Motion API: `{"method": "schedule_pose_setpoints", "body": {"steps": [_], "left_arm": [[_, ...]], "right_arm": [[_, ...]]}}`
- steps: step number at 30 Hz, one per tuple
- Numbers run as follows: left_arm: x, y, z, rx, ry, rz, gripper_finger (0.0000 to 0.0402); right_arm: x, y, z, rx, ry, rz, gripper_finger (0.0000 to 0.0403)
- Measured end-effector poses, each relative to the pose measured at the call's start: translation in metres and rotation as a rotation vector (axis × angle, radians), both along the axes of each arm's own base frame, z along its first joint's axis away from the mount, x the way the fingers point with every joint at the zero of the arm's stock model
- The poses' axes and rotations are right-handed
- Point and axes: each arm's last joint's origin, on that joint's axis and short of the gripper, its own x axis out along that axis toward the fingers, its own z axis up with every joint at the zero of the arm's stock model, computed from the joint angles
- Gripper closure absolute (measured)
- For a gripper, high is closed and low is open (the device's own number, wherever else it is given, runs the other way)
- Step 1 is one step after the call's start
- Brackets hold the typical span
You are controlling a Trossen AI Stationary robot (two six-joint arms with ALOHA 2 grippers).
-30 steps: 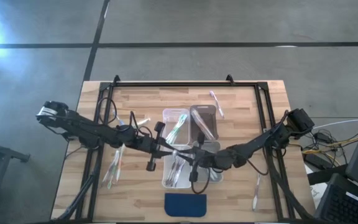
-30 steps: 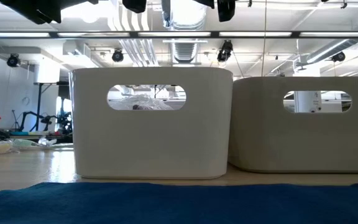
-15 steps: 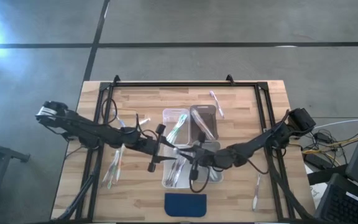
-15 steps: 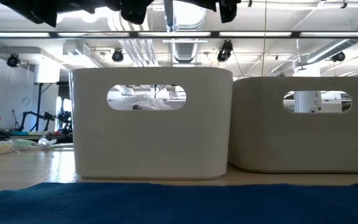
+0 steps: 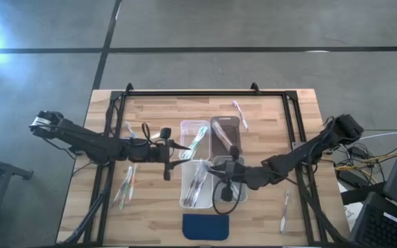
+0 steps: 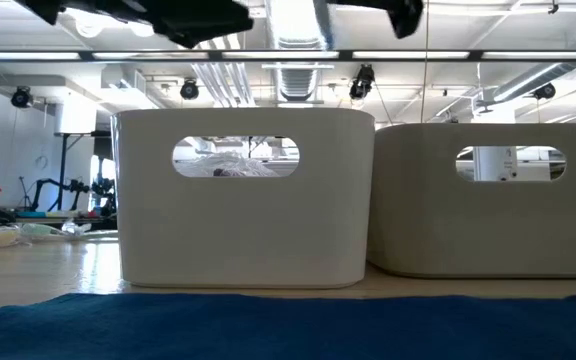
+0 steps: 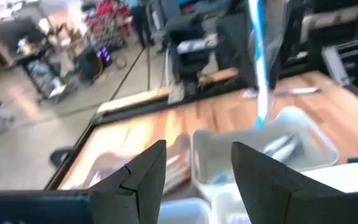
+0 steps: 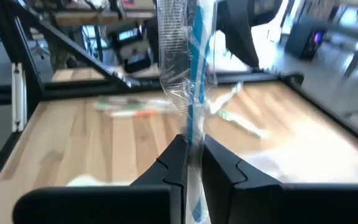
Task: Pick & Place Toothbrushes
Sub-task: Put the blue toothbrush into the gray bin
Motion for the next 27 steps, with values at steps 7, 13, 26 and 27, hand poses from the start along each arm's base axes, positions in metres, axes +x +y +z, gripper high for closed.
{"method": "schedule_pose_setpoints", "body": {"steps": [7, 13, 26, 27], "left_arm": [[-0.008, 0.002, 0.002, -0.046, 0.034, 0.021, 0.0215], [-0.007, 0.002, 0.002, -0.046, 0.032, 0.021, 0.0216], [-0.008, 0.002, 0.001, -0.052, 0.039, 0.022, 0.0216], [-0.008, 0.002, 0.001, -0.053, 0.04, 0.022, 0.0216]], "right_arm": [[-0.025, -0.007, 0.021, 0.168, 0.096, -0.101, 0.038], [-0.045, -0.019, 0.042, 0.279, 0.253, -0.272, 0.0381], [-0.046, -0.01, 0.026, 0.579, 0.586, -0.408, 0.0381], [-0.044, -0.008, 0.023, 0.602, 0.614, -0.406, 0.0381]]}}
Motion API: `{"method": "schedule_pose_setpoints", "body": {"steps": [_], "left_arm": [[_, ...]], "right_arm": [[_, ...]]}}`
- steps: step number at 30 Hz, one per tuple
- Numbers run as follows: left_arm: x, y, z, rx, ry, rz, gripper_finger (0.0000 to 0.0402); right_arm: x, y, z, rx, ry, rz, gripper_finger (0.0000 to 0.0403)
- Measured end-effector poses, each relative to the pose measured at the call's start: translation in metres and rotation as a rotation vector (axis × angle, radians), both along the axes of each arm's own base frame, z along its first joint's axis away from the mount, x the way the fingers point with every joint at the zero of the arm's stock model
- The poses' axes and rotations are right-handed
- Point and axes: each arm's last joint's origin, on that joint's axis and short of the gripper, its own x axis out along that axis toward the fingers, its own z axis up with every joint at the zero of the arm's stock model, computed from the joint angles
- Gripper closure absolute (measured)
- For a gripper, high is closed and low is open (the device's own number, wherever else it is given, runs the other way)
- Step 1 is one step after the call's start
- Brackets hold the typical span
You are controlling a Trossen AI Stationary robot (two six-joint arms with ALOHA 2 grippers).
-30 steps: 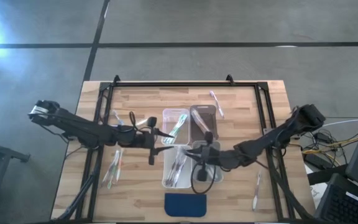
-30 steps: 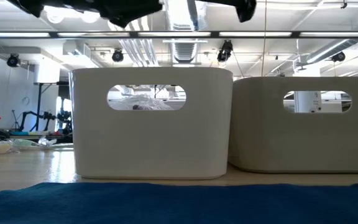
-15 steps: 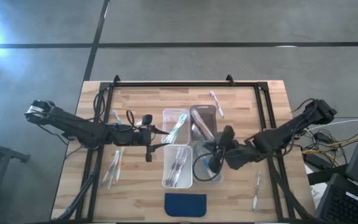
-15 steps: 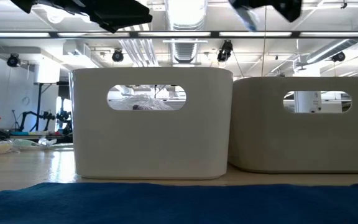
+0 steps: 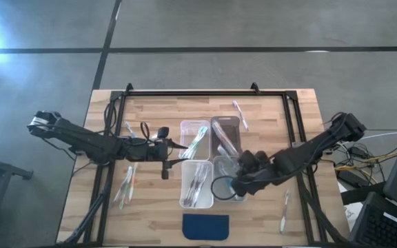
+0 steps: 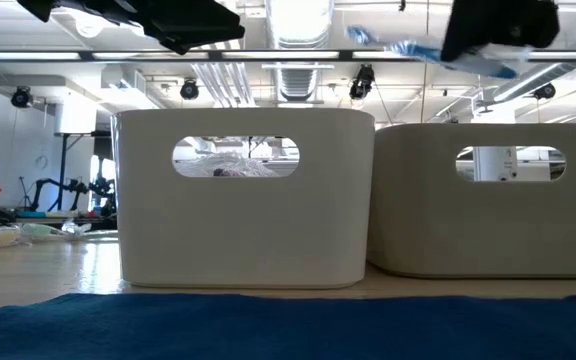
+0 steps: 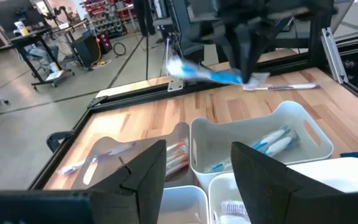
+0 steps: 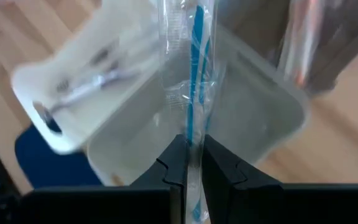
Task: Pick & Place Toothbrushes
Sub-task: Put the blue toothbrush into the gray bin
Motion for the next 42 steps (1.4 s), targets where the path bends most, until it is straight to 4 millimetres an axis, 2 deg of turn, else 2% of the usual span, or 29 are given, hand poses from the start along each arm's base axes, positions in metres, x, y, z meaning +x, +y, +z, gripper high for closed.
{"method": "schedule_pose_setpoints", "body": {"steps": [8, 12, 18, 26, 42], "left_arm": [[-0.001, 0.0, -0.004, -0.005, 0.036, 0.002, 0.0216], [-0.001, 0.0, -0.003, 0.001, 0.035, 0.001, 0.0216], [-0.001, 0.0, -0.003, -0.006, 0.035, 0.003, 0.0216], [-0.001, 0.0, -0.006, 0.004, 0.062, 0.002, 0.0216], [-0.001, 0.001, -0.006, 0.009, 0.065, 0.002, 0.0216]], "right_arm": [[0.016, 0.013, -0.006, 0.168, 0.077, -0.019, 0.0381], [0.024, 0.018, -0.007, 0.176, 0.089, -0.021, 0.0381], [0.033, 0.023, -0.021, 0.189, 0.15, -0.044, 0.0381], [0.036, 0.025, -0.036, 0.202, 0.207, -0.113, 0.0381], [0.041, 0.005, -0.051, 0.226, 0.275, -0.149, 0.0381]]}}
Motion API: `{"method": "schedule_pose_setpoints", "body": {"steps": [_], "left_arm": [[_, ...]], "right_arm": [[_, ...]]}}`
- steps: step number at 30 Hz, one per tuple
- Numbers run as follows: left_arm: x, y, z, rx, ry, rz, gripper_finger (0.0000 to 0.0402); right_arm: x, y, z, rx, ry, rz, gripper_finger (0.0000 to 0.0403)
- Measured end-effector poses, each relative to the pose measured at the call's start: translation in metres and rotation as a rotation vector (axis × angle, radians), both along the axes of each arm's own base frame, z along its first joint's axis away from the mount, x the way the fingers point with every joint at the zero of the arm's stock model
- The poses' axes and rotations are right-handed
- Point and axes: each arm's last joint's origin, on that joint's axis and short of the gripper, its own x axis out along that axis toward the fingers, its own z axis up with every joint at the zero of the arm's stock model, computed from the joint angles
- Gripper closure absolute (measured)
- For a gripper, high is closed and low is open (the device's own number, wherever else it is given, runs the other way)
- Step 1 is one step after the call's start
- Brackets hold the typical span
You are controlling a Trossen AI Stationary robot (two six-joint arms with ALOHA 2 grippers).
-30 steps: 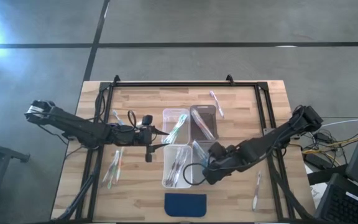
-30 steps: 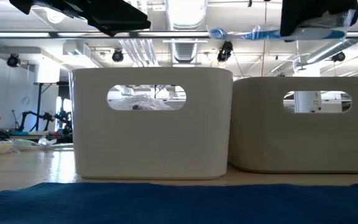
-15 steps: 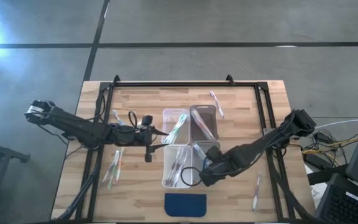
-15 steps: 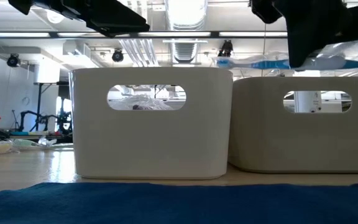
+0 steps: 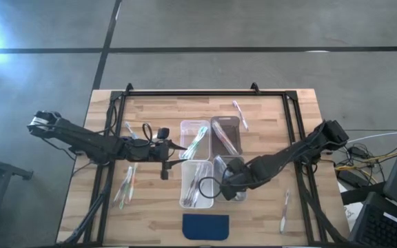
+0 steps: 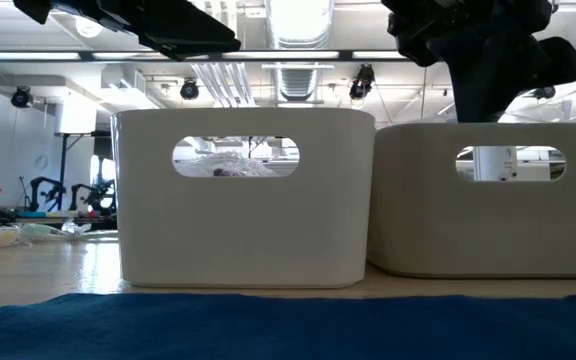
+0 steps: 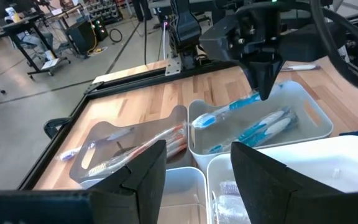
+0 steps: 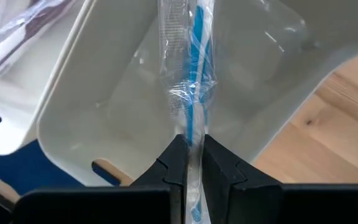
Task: Pick & Place Toothbrushes
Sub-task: Put the blue toothbrush into the gray bin
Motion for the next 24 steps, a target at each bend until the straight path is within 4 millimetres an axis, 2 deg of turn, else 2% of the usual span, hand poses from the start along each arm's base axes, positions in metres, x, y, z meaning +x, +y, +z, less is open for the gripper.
{"method": "schedule_pose_setpoints", "body": {"steps": [7, 16, 24], "left_arm": [[0.0, 0.0, 0.0, 0.0, 0.0, 0.0, 0.0216], [0.0, 0.0, 0.0, 0.0, -0.001, 0.0, 0.0216], [0.0, 0.0, 0.0, 0.0, -0.001, -0.001, 0.0216]], "right_arm": [[0.002, 0.0, -0.007, -0.007, 0.017, 0.004, 0.0381], [0.013, -0.001, -0.031, 0.008, 0.091, 0.041, 0.038], [0.016, -0.002, -0.038, 0.029, 0.119, 0.039, 0.038]]}}
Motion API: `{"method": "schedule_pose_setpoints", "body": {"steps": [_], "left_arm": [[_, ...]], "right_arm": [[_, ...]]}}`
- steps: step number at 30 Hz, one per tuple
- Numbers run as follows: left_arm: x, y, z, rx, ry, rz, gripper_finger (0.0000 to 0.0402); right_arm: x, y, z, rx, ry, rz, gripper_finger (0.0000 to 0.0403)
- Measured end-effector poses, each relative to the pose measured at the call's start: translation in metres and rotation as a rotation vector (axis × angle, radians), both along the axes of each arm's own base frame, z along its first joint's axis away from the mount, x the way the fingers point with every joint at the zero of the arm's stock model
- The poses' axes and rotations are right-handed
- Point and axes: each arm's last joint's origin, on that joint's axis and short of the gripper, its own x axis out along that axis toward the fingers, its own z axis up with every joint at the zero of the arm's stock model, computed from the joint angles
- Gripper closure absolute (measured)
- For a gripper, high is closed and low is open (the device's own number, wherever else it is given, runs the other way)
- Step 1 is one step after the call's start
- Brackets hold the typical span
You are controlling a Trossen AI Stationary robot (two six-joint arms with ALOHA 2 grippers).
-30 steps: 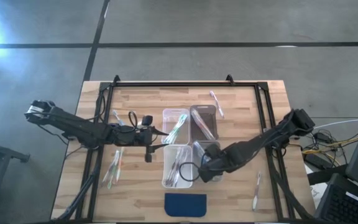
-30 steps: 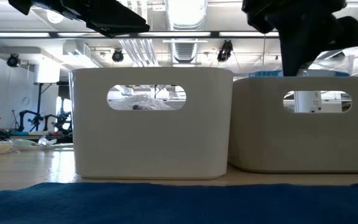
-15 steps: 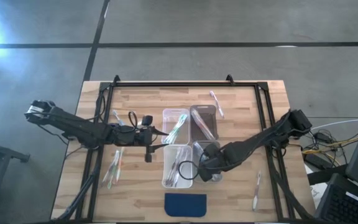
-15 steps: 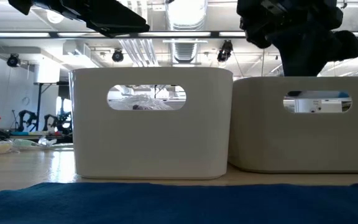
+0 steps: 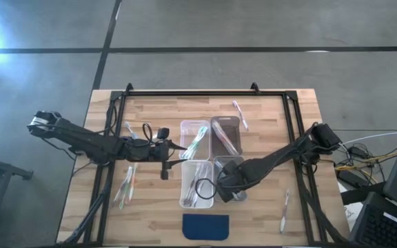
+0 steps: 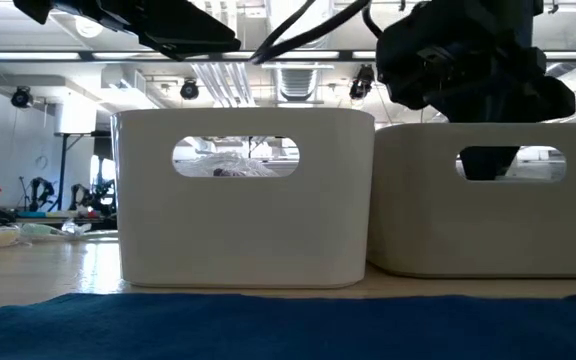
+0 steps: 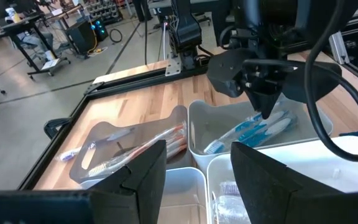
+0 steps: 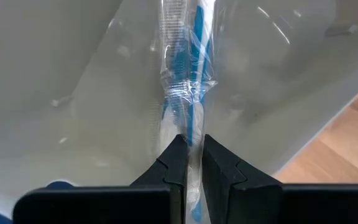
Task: Pick & Place Toothbrushes
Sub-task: Put the blue toothbrush into the gray bin
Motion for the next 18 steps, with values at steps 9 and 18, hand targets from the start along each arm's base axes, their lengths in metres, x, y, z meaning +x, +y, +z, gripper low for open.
{"method": "schedule_pose_setpoints", "body": {"steps": [9, 18], "left_arm": [[0.0, 0.0, 0.0, 0.0, 0.0, 0.0, 0.0216], [0.0, 0.0, -0.0001, 0.0, 0.001, 0.0, 0.0216]], "right_arm": [[0.0035, -0.0026, -0.0067, 0.02, 0.025, 0.008, 0.038], [0.0052, -0.0049, -0.0096, 0.026, 0.036, 0.018, 0.0347]]}}
